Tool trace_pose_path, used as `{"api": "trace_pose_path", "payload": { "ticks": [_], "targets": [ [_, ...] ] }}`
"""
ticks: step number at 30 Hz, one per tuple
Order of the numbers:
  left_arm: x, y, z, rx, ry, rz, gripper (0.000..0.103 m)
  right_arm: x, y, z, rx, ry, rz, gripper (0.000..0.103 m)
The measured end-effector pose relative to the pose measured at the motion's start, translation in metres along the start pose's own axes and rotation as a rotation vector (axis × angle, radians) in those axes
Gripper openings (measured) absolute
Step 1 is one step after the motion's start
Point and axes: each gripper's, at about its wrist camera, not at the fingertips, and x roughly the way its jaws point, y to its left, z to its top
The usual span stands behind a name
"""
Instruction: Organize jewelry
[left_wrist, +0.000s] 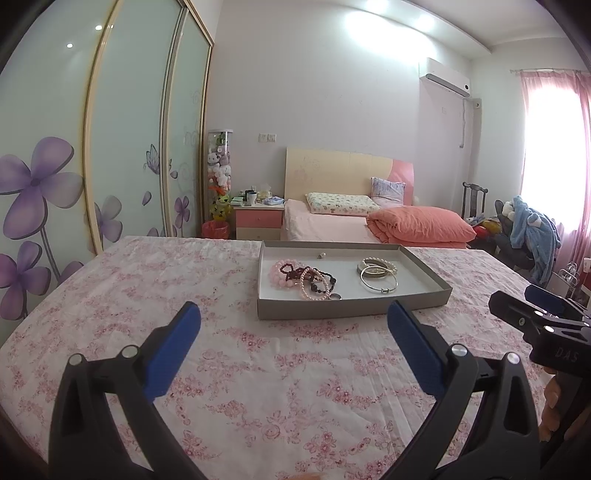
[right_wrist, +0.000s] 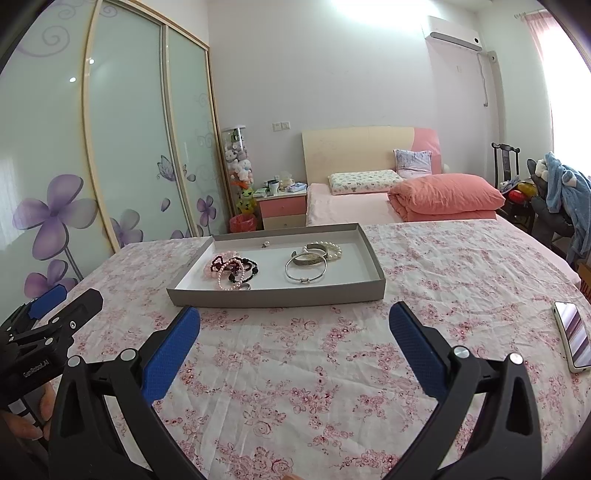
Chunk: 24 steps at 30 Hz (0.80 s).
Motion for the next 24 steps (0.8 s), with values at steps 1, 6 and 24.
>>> {"api": "trace_pose_path", "payload": {
  "ticks": [1,6,24],
  "targets": [
    [0.0004,-0.0003,-0.0003,0.001,0.001,0.001,0.099,0.0003,0.0001,0.0,0.001,0.001,0.001,0.101],
    [0.0018,0.0001,-0.0006,-0.001,0.003,0.002,0.099,0.0019,0.0006,-0.0004,0.001,0.007,0.003,0.101],
    [0.0054,0.0015,-0.0028,-0.003,0.008,0.005,0.099,0.0047,-0.0002,-0.0009,0.006,0.019,0.004,0.101]
  ]
}}
